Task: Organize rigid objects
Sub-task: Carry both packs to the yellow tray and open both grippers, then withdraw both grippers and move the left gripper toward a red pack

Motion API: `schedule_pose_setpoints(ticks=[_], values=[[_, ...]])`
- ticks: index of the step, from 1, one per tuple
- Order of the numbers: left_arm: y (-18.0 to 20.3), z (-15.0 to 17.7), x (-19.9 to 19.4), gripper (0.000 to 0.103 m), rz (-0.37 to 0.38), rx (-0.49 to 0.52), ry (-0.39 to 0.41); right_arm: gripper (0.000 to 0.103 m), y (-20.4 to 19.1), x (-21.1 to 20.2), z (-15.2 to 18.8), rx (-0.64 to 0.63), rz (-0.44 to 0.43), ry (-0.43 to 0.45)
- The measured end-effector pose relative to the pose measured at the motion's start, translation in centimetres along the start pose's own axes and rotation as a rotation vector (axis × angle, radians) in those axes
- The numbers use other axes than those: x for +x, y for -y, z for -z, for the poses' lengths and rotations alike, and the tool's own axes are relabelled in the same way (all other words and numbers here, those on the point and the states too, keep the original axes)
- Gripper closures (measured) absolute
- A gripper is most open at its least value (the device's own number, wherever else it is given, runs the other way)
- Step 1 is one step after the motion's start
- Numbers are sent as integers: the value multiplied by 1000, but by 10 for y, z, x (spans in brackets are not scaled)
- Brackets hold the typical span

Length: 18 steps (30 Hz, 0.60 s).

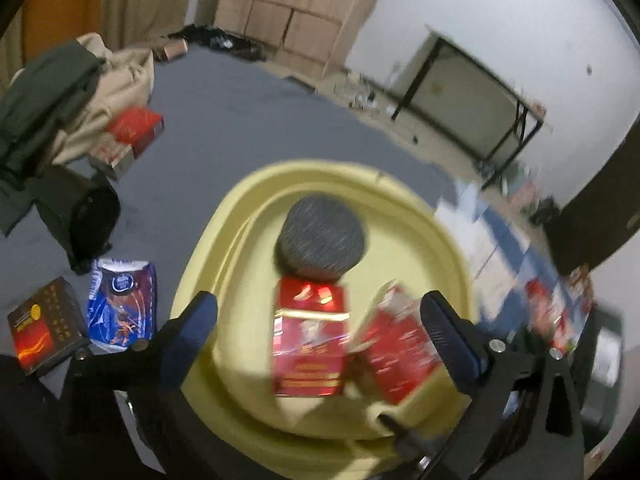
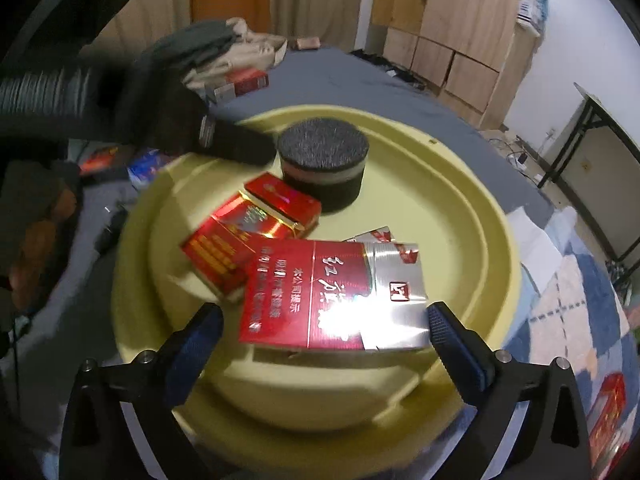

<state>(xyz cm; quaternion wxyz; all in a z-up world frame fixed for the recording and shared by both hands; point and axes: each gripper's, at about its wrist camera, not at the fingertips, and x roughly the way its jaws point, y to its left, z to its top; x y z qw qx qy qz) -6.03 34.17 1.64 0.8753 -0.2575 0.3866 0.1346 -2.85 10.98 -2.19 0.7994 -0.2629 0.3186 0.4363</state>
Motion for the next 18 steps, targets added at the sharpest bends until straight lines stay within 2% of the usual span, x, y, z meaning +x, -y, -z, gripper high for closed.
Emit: schedule_pose_setpoints(ticks=[4,9,14,15,18], values=[[48,-3,-29,0,25,58,43,0,9,-46,13,86,8,73],[124,16,-57,0,94,169,69,0,40,-135,61,242,110,152],[183,64,-73,0,214,223,58,0,79,-226,133,372,289,161],[197,74,-73,0,221,265,43,0,86,-245,150,401,333,158],[226,104,-75,0,204,380,21,0,97,-292,187,482,394,153]])
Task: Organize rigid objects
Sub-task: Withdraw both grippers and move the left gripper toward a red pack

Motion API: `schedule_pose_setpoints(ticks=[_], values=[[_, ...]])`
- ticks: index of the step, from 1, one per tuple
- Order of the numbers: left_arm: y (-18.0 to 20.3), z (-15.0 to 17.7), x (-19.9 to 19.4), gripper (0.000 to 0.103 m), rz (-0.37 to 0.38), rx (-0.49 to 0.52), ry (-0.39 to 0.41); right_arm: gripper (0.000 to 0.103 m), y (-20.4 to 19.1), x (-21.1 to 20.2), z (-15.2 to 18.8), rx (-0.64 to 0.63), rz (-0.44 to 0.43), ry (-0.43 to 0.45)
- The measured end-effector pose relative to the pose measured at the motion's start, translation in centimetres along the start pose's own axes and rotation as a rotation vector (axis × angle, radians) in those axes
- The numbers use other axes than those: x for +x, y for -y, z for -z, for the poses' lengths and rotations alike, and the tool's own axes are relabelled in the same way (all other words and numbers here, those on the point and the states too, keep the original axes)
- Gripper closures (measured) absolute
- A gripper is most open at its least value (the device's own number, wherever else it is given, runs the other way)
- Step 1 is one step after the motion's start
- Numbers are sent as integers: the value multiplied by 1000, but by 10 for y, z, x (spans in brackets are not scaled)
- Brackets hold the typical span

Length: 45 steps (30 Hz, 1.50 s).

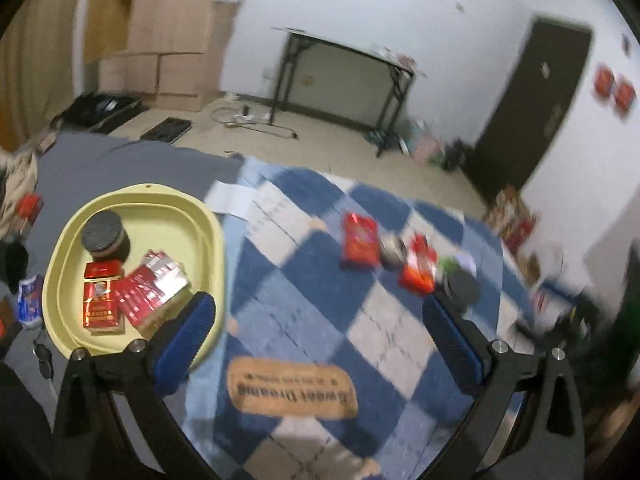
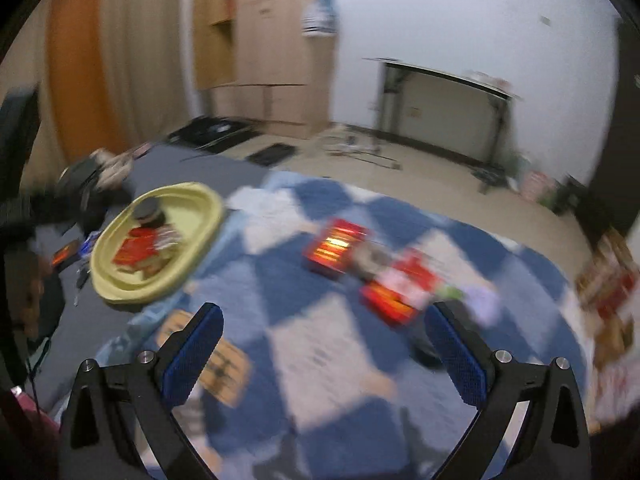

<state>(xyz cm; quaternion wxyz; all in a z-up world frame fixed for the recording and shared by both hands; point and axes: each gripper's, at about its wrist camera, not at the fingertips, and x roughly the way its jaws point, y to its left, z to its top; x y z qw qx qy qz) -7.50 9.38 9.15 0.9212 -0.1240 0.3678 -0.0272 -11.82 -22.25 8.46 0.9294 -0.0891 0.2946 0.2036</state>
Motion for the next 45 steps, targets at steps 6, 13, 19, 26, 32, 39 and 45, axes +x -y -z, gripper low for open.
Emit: schedule_pose_setpoints(ticks=[6,13,19,26,32,39,45], values=[[19,30,3,0,-12,9,-47,0,47,-65,42,70,111,35],[38,51,18,0,-42,101,-66,0,43,-64,86,141,131,39],[46,54,32,0,-30,113,-95,0,49,-34,91,131,120,-38],[51,55,40,0,-20,118,-110,0,66,-12,78,137,89,-39],[57,34,78,0,-31,155,-126,0,65,13,76,107,105,-38],[61,9,135,0,-21,214,-160,0,79,59,71,101,102,-61],[59,-3,204,0,-77,247,-190,0,93,108,62,121,123,-26]])
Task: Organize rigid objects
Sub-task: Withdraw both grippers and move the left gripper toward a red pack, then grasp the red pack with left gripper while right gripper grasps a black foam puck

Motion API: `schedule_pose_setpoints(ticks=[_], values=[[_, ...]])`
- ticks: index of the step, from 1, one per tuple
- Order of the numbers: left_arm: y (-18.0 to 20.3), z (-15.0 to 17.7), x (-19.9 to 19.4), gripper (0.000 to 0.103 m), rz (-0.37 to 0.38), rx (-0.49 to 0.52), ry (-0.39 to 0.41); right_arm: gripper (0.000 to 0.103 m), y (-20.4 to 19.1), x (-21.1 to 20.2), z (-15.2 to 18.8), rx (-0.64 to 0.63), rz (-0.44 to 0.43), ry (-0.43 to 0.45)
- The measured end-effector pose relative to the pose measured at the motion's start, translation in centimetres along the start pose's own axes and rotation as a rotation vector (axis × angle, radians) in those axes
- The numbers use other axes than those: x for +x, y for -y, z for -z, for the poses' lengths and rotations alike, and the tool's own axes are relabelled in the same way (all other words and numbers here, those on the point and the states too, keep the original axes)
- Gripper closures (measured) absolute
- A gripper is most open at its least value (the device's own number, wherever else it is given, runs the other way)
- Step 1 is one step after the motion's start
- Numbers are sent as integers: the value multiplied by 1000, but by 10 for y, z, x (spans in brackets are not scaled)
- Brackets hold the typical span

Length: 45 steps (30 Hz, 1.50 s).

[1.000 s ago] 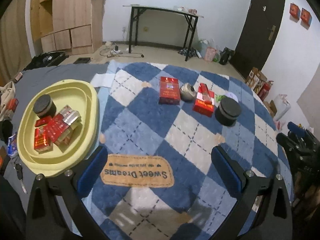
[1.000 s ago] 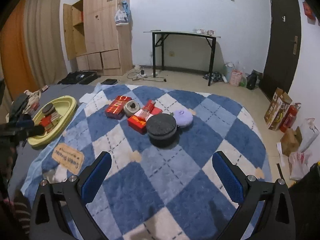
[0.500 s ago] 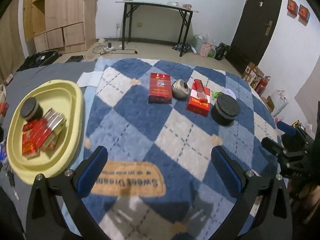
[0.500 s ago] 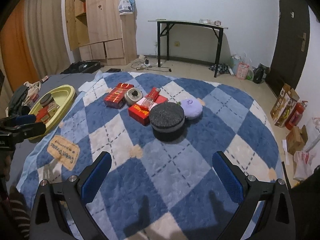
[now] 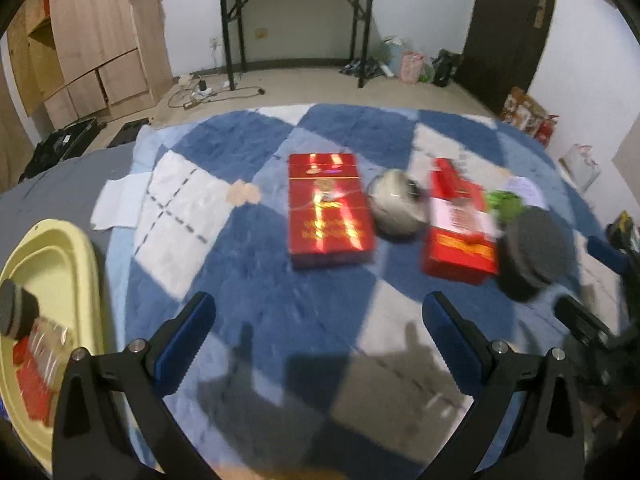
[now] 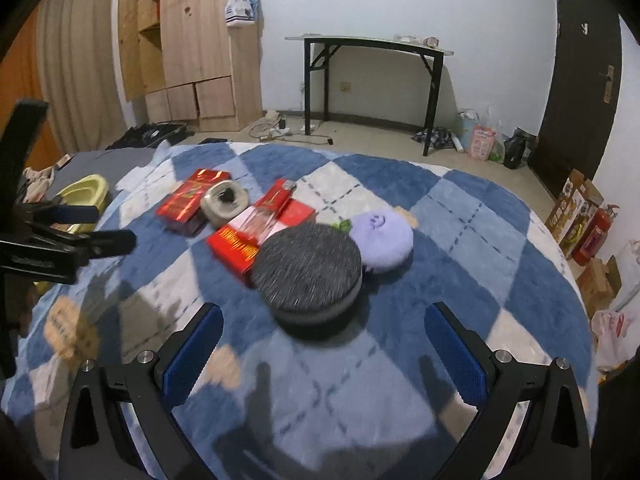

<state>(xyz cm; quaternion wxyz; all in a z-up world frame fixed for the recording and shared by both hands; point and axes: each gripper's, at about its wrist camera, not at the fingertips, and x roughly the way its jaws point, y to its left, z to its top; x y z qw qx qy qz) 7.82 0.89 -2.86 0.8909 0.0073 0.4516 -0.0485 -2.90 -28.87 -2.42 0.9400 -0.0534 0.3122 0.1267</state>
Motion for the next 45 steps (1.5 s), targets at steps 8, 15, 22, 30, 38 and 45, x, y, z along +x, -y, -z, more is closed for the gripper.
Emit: schedule_pose_setpoints(ticks=[8,15,22,30,38,45], values=[[4,-23,53,0,35,35,-6,0,0,44,-2,-18,-22,12],[7,-25,58,5,42,24,52,11,7,64,-6,24,-49,24],[-6,-25,42,43,72,-79,74,32,-2,66,-5,-31,-101,31],[-9,-8,-40,43,72,-54,127,32,-1,25,0,-22,-75,47],[6,20,-160,43,76,44,246,33,7,-54,-3,45,-67,123],[3,54,-223,43,98,57,291,33,24,-116,21,144,-67,141]])
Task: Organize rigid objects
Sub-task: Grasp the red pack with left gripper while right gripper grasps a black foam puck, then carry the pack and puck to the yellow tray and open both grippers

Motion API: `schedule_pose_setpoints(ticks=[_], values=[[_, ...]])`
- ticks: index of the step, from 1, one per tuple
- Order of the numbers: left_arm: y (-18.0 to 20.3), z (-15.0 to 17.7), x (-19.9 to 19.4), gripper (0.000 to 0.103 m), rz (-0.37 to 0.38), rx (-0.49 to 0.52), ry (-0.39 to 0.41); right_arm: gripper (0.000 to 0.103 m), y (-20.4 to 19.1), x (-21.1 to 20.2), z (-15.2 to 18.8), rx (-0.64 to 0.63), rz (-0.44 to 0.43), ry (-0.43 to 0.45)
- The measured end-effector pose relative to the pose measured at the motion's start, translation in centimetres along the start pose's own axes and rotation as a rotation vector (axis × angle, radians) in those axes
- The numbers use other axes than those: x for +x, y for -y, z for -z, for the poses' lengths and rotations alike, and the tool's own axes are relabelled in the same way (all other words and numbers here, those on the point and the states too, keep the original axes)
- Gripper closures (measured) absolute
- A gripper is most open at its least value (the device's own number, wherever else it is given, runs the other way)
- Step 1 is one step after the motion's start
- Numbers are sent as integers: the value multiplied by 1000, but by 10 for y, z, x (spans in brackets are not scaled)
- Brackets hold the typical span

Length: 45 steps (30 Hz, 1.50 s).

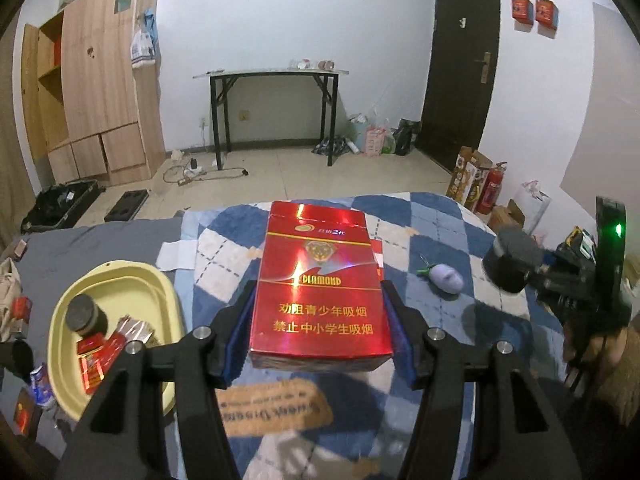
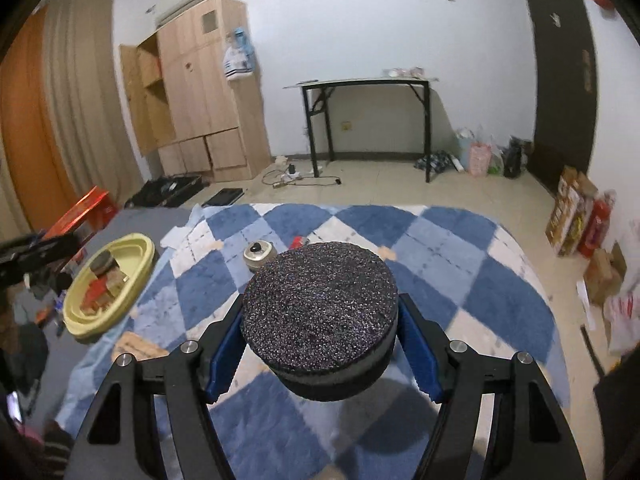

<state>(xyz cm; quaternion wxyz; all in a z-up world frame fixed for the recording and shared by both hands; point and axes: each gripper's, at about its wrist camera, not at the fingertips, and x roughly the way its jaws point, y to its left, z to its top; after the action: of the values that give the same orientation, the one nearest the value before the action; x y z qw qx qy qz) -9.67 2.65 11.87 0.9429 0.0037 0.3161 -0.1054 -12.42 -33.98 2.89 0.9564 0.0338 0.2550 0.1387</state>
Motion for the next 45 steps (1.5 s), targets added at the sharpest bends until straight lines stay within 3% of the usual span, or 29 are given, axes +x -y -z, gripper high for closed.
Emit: schedule_pose_setpoints(ticks=[8,11,16,18,22,27,32,37,45], values=[[-18,24,-11,43,-42,-67,19,33,24,-62,14,137,36,67],[-26,19,-10,43,-44,-109,38,33,25,-55,20,161,51,31],[-40,18,-12,43,-52,-151,48,33,6,-37,18,87,47,-14],[-52,14,-15,43,-98,-147,49,33,-3,-30,17,55,34,-34],[-108,1,-38,43,-168,-253,107,33,-24,-16,12,-12,-12,-64],[-177,6,-42,43,-297,-322,76,33,-80,10,-9,-137,-119,-69],[-236,41,-21,43,-299,-437,-57,33,-164,54,-49,-186,-269,-60],[-266,73,9,43,-310,-485,-154,33,-263,117,-80,-270,-404,-77],[-296,109,37,43,-310,-516,-232,33,-355,231,-90,-305,-477,-205]])
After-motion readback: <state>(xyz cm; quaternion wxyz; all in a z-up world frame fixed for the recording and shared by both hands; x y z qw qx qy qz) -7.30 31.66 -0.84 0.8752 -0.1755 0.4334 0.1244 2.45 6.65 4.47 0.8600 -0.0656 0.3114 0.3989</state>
